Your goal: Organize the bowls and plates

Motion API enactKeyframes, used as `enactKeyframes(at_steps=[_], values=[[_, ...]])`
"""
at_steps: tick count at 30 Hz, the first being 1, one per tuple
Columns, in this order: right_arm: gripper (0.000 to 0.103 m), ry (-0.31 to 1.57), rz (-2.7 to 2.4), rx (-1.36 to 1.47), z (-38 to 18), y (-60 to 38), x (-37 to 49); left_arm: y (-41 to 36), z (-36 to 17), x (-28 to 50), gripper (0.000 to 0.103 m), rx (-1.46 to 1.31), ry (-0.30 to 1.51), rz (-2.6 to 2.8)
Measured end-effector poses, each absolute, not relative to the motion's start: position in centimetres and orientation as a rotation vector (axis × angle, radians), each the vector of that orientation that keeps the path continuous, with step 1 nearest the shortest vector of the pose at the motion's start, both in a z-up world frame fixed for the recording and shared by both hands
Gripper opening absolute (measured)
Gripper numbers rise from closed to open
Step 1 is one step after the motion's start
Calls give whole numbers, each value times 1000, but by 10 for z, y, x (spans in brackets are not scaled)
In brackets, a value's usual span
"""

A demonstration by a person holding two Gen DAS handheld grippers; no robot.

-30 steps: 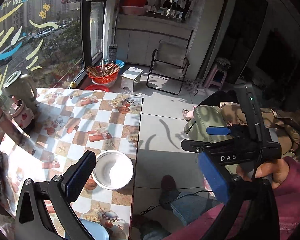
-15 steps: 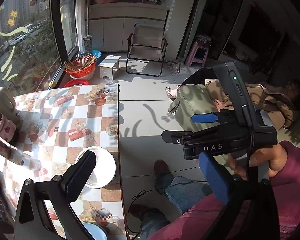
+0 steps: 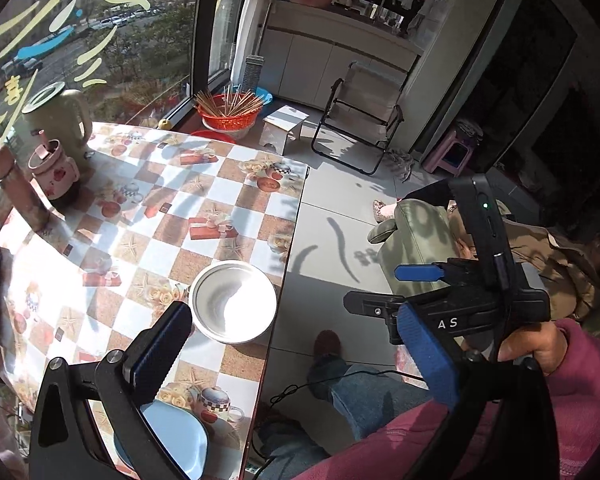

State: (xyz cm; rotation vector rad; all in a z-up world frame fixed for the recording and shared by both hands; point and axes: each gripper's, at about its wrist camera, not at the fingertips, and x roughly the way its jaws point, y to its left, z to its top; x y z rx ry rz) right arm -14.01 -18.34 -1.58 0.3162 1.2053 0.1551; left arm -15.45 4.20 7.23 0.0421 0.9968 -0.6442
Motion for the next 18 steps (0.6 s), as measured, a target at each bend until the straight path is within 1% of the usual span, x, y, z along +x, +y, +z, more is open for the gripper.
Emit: enactKeyframes(at_steps=[10, 18], values=[[102, 1294, 262, 215, -30, -135, -128, 89, 61, -142, 103, -101, 1022, -541], [102, 1334, 229, 233, -38, -135, -120, 92, 59, -135, 103, -120, 1020, -566]])
